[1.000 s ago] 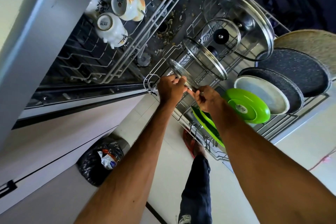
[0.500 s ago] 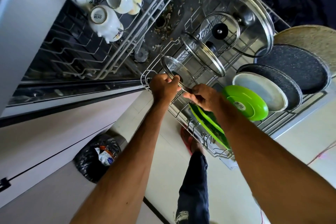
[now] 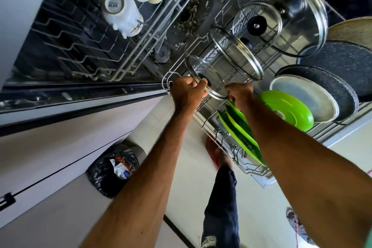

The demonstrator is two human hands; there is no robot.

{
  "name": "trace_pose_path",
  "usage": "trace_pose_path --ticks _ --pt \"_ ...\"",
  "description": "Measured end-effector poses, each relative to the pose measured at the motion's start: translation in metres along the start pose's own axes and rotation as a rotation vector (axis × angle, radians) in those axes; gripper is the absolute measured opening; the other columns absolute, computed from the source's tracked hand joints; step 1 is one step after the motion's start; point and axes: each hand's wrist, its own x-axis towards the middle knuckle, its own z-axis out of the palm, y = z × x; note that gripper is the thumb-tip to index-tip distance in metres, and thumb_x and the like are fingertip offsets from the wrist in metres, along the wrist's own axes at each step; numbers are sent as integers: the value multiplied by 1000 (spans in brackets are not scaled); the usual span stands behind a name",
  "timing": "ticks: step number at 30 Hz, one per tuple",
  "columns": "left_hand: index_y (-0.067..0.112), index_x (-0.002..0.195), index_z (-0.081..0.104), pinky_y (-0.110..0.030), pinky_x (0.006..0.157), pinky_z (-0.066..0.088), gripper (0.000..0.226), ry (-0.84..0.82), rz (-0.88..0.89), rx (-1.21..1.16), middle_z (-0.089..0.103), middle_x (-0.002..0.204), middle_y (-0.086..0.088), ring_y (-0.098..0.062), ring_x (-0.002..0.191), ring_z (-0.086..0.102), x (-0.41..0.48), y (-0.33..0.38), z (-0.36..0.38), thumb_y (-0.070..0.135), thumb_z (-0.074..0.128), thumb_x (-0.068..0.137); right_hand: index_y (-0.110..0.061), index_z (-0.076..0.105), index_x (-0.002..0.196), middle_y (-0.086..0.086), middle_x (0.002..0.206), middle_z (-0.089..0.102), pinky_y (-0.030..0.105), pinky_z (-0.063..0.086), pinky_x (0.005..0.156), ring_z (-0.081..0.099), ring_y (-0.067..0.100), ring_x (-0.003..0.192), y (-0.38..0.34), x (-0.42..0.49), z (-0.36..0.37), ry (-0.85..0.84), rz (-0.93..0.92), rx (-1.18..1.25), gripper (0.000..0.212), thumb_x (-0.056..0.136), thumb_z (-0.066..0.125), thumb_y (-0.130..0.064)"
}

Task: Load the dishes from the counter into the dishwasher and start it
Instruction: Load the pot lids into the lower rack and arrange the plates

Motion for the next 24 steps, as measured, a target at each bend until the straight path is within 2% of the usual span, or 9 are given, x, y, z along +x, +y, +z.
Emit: trace_pose_path --ticks 2,4,6,9,13,16,21,23,24 --pt "-10 97 69 -43 63 64 24 -1 5 -6 75 91 -20 -24 69 76 2 -1 0 12 74 88 -16 60 90 3 85 60 17 52 57 59 15 67 3 6 -5 -32 5 27 17 81 74 -10" --pt "-10 96 70 -43 63 64 23 -4 9 -21 75 90 -20 -23 68 76 2 -1 1 10 75 87 -12 60 92 2 81 57 14 48 50 57 15 69 2 14 -3 -82 22 27 13 85 70 -7" --pt "-9 96 71 -42 62 64 22 -8 1 -25 75 89 -20 -21 67 76 3 -2 1 11 76 87 -12 59 82 2 78 53 18 46 54 53 16 71 -4 20 3 -98 79 38 12 91 63 -4" --pt "-8 101 71 -34 59 63 25 -13 -30 -36 75 90 -19 -19 67 76 2 1 0 12 77 86 -10 58 77 3 70 47 23 34 54 41 13 60 -11 20 5 -124 280 50 21 97 58 -8" --pt "-4 97 72 -30 54 61 20 -12 -48 -15 76 85 -16 -18 65 76 3 2 0 12 77 85 -10 59 80 5 71 53 26 40 57 48 15 60 -10 35 1 -217 241 -28 17 97 58 -9" --pt "-5 98 72 -31 56 63 21 3 -45 -31 76 83 -16 -19 64 75 2 5 4 8 78 83 -13 60 87 4 86 59 29 51 69 57 15 72 -3 47 0 -247 178 -31 7 93 62 -9" --pt "-3 89 74 -39 57 63 19 35 -45 22 75 72 -11 -18 59 74 9 6 15 12 78 79 -8 63 80 10 89 63 38 50 98 60 24 85 -2 44 0 -167 201 -31 15 93 68 -16" --pt "-2 86 74 -43 57 63 18 45 -54 41 74 68 -9 -17 57 74 10 6 19 14 77 78 -7 63 85 10 86 60 35 52 94 56 19 72 -1 44 -1 -115 202 -69 17 94 68 -20" --pt "-2 86 73 -43 57 63 17 45 -68 36 74 68 -10 -17 56 74 9 7 20 12 76 78 -5 65 92 10 84 61 31 55 84 55 15 67 0 44 0 -84 196 -87 16 93 70 -20"
